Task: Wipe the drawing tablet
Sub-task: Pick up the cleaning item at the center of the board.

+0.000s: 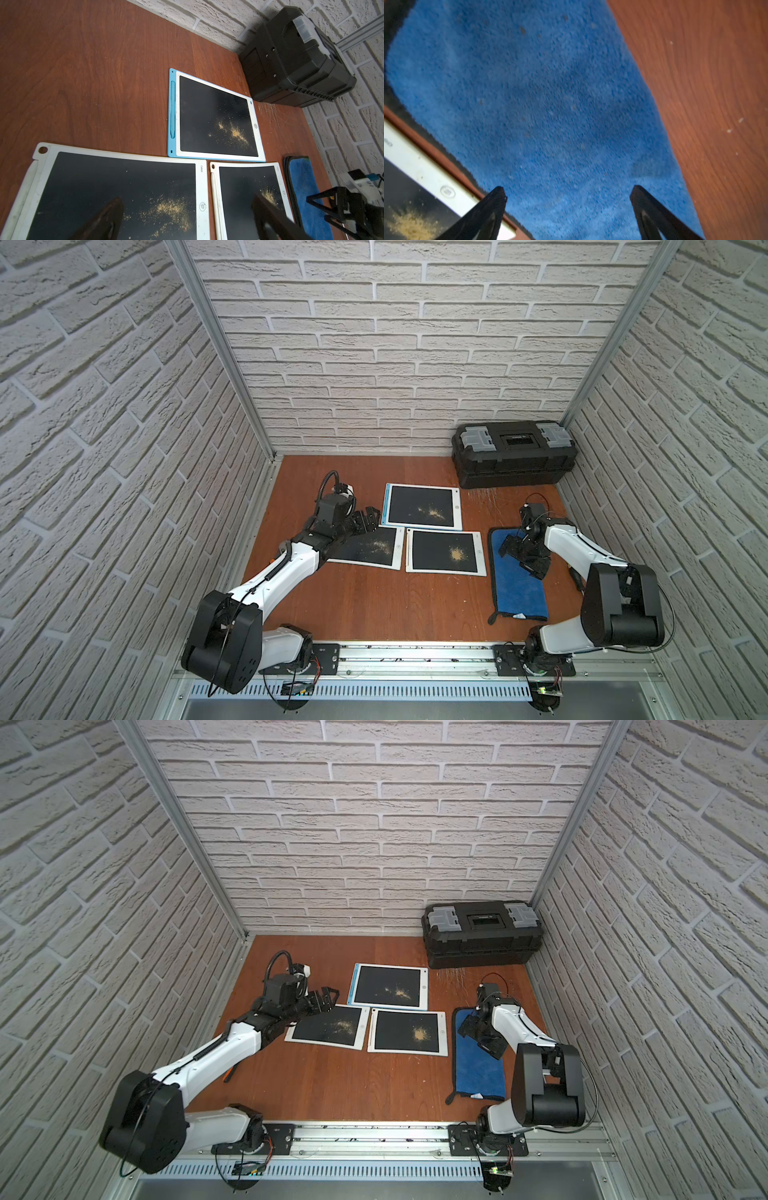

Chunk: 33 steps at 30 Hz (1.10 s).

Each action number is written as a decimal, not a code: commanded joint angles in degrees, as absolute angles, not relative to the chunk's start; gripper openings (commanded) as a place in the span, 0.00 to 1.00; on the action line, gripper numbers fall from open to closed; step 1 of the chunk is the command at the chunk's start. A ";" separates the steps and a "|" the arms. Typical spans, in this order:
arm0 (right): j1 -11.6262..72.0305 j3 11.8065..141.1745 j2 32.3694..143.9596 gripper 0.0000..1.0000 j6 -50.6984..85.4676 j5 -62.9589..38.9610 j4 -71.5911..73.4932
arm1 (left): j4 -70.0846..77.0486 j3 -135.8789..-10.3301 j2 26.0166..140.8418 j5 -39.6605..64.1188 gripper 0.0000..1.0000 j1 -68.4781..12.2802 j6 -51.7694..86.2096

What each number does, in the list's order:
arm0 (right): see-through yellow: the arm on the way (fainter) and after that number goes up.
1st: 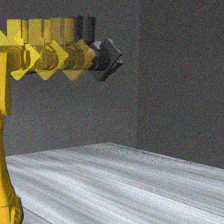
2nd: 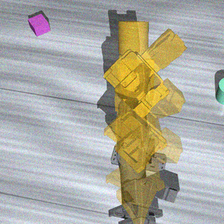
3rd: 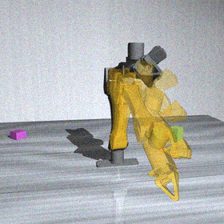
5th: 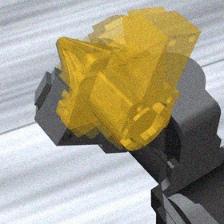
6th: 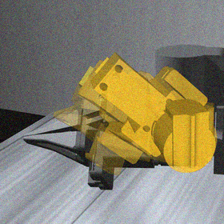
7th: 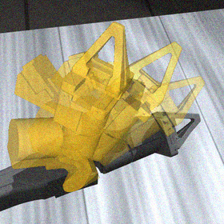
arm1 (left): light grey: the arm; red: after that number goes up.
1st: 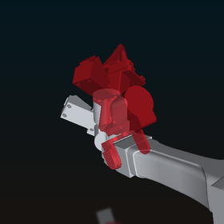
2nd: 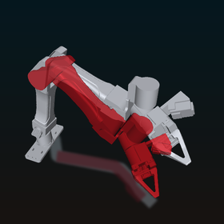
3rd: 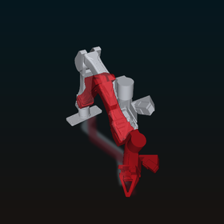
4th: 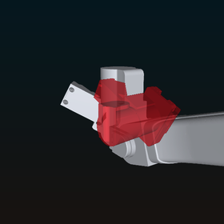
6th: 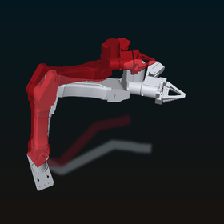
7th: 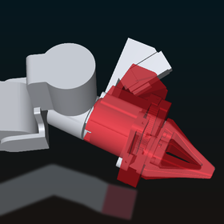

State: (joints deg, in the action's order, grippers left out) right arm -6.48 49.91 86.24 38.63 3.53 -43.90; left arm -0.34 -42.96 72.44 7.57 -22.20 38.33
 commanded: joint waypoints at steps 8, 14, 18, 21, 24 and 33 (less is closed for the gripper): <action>-6.92 61.68 100.06 0.95 36.13 7.76 -41.15 | -0.65 -42.08 68.60 5.10 0.98 -22.41 38.54; -6.86 70.88 108.55 0.95 36.19 6.72 -41.95 | -2.52 -41.95 67.32 4.29 0.98 -22.43 38.41; -6.99 76.08 112.06 0.95 37.15 5.94 -42.38 | -3.55 -42.18 66.51 3.83 0.98 -22.42 38.33; -7.03 80.12 114.74 0.95 37.74 5.49 -43.69 | -4.31 -42.23 66.07 3.01 0.98 -22.42 38.31; -6.86 80.67 114.29 0.94 37.67 5.10 -44.42 | -4.56 -42.70 66.18 2.90 0.98 -22.41 38.41; -5.16 65.48 94.37 0.94 33.93 7.71 -44.25 | -3.00 -44.10 69.13 3.62 0.98 -22.65 38.08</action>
State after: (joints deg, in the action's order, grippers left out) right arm -6.11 68.86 102.06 35.68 5.69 -42.98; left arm -4.71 -42.72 67.96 4.05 -22.22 38.15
